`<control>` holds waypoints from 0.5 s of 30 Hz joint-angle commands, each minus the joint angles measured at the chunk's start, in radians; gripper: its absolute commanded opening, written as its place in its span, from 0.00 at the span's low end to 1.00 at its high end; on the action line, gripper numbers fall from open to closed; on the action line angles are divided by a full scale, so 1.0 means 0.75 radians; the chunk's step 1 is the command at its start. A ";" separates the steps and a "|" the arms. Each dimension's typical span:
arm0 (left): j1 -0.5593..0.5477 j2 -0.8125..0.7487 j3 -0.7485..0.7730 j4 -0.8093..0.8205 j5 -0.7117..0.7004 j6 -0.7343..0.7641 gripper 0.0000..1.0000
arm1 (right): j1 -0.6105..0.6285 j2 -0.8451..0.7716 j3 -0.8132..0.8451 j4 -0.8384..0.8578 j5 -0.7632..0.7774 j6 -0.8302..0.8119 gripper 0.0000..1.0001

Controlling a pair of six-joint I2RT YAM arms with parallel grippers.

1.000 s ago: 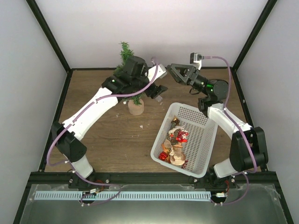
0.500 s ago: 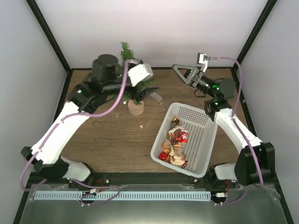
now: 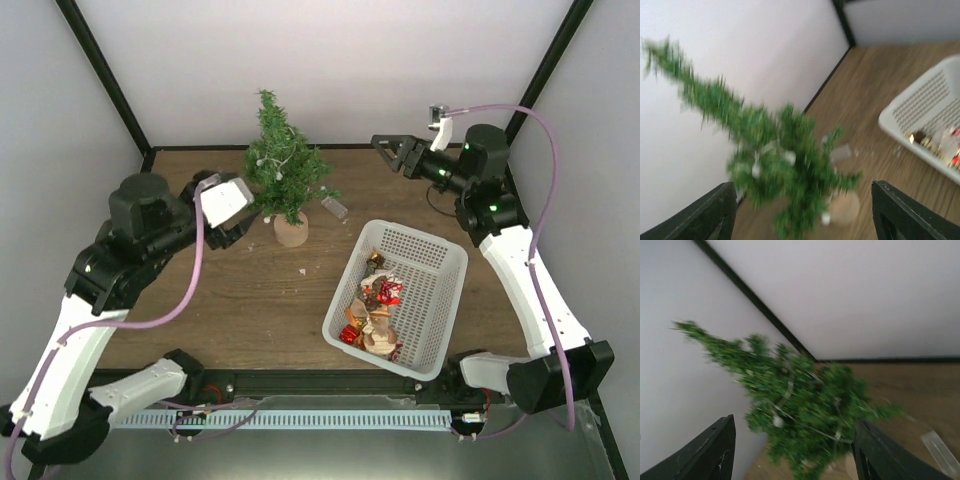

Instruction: Decorate the small christmas tree

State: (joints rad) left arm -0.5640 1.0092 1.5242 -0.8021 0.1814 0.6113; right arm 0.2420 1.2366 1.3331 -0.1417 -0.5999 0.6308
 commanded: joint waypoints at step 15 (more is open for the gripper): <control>0.974 -0.139 -0.425 -0.091 0.320 -0.294 0.80 | 0.250 0.153 0.294 -0.852 0.711 -0.368 0.55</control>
State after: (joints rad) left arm -0.0422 0.8307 1.1557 -0.8074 0.1604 0.4988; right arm 0.4072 1.3476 1.4822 -0.6903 -0.2020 0.3923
